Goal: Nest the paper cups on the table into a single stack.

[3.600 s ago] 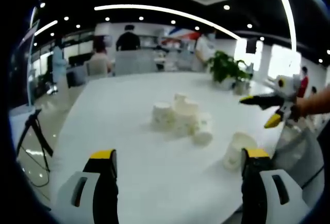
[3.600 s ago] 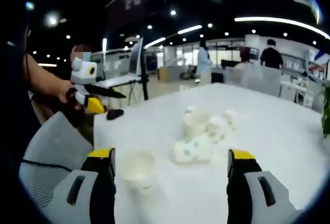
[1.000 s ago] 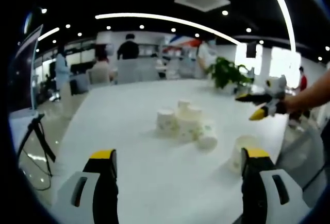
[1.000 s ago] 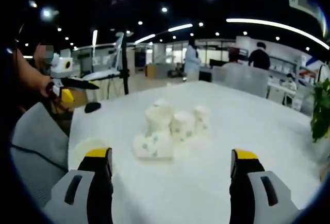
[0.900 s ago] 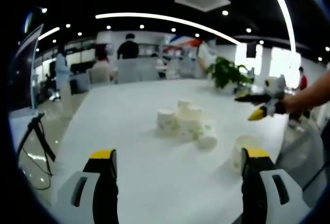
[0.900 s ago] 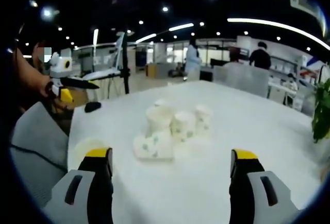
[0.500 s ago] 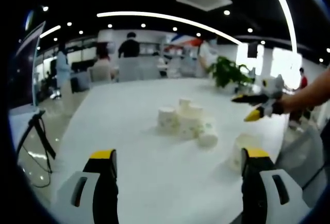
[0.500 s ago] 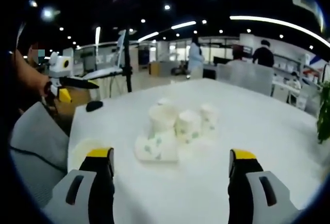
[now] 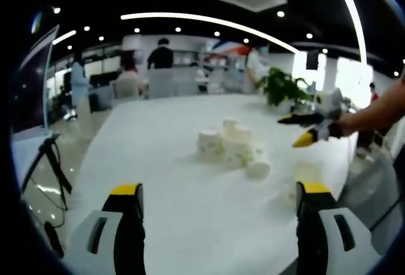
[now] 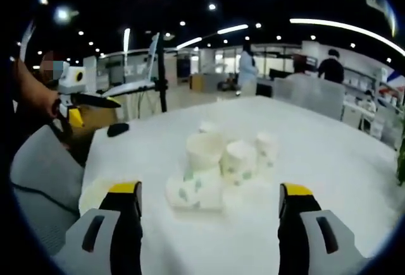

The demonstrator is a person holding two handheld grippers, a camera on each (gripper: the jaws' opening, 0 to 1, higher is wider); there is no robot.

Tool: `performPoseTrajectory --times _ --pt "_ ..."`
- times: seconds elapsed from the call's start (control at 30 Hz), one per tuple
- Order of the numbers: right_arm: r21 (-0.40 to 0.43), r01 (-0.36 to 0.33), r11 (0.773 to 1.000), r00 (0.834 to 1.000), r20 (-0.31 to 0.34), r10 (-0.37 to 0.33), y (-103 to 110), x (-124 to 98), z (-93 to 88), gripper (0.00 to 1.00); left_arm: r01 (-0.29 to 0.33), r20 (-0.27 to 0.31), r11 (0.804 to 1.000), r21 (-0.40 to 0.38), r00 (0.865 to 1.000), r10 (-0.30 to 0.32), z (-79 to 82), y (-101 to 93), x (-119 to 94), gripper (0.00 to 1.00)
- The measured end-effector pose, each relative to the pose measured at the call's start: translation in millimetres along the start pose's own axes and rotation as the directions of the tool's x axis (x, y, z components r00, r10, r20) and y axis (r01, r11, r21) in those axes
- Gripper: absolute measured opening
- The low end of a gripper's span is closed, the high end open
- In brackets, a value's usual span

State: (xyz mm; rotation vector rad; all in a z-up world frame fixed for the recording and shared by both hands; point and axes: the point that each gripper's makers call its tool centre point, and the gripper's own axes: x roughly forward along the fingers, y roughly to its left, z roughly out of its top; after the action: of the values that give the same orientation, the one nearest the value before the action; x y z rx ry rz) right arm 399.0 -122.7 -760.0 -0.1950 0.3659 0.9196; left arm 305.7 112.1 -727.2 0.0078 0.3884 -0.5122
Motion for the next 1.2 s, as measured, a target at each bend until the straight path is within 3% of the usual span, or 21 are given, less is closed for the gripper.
performPoseTrajectory --times 0.6,0.83,1.03,1.2 --pt "-0.015 -0.045 0.999 0.999 -0.022 0.044 1 18 3.3 0.81 -0.014 -0.012 1.000 -0.020 1.000 0.014 -6.5 6.8 -2 0.99" --pt "0.060 -0.103 0.993 0.993 -0.053 0.107 7 27 -7.8 0.71 -0.020 -0.024 1.000 -0.024 1.000 0.020 -9.1 10.1 -5 0.99" --pt "0.053 -0.135 0.989 0.987 -0.083 0.139 10 34 -16.1 0.58 -0.029 -0.027 0.999 -0.033 0.999 0.028 -11.4 14.2 -8 0.99" --pt "0.096 -0.163 0.982 0.982 -0.083 0.171 14 37 -18.2 0.61 -0.030 -0.033 0.999 -0.039 0.999 0.029 -14.7 12.7 -6 0.99"
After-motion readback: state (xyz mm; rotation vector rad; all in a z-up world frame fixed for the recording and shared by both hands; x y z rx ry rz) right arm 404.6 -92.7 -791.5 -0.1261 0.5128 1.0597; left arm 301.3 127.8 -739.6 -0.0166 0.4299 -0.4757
